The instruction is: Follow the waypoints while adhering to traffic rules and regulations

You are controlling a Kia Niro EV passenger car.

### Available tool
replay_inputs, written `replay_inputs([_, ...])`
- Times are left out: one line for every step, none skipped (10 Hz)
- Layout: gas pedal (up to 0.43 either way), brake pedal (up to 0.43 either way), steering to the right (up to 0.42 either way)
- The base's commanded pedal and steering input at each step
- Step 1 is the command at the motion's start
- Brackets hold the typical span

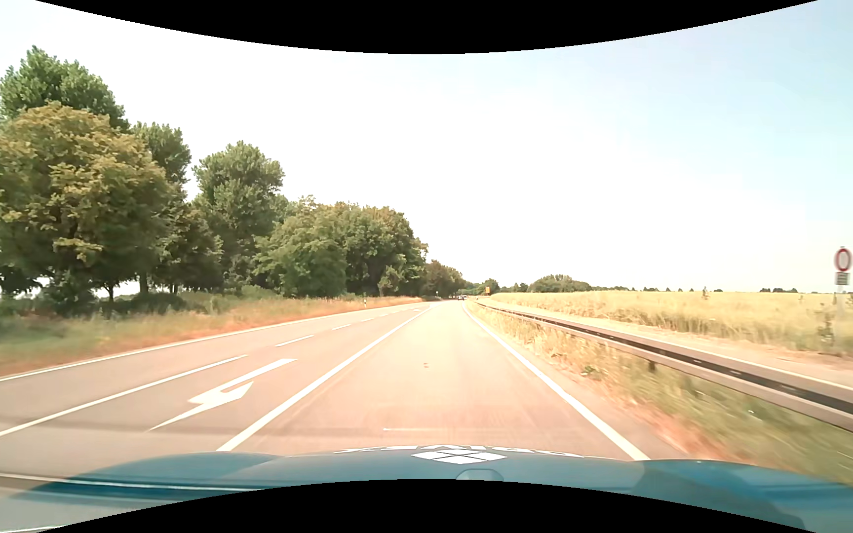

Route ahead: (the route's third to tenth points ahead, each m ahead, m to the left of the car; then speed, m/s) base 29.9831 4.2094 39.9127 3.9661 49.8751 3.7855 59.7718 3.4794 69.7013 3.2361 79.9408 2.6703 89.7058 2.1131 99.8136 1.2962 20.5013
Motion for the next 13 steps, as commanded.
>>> replay_inputs([0.138,0.000,0.001])
replay_inputs([0.138,0.000,0.001])
replay_inputs([0.138,0.000,0.001])
replay_inputs([0.138,0.000,0.001])
replay_inputs([0.157,0.000,0.001])
replay_inputs([0.157,0.000,0.001])
replay_inputs([0.157,0.000,0.001])
replay_inputs([0.157,0.000,0.001])
replay_inputs([0.157,0.000,0.002])
replay_inputs([0.157,0.000,0.001])
replay_inputs([0.157,0.000,0.001])
replay_inputs([0.169,0.000,0.002])
replay_inputs([0.177,0.000,0.002])
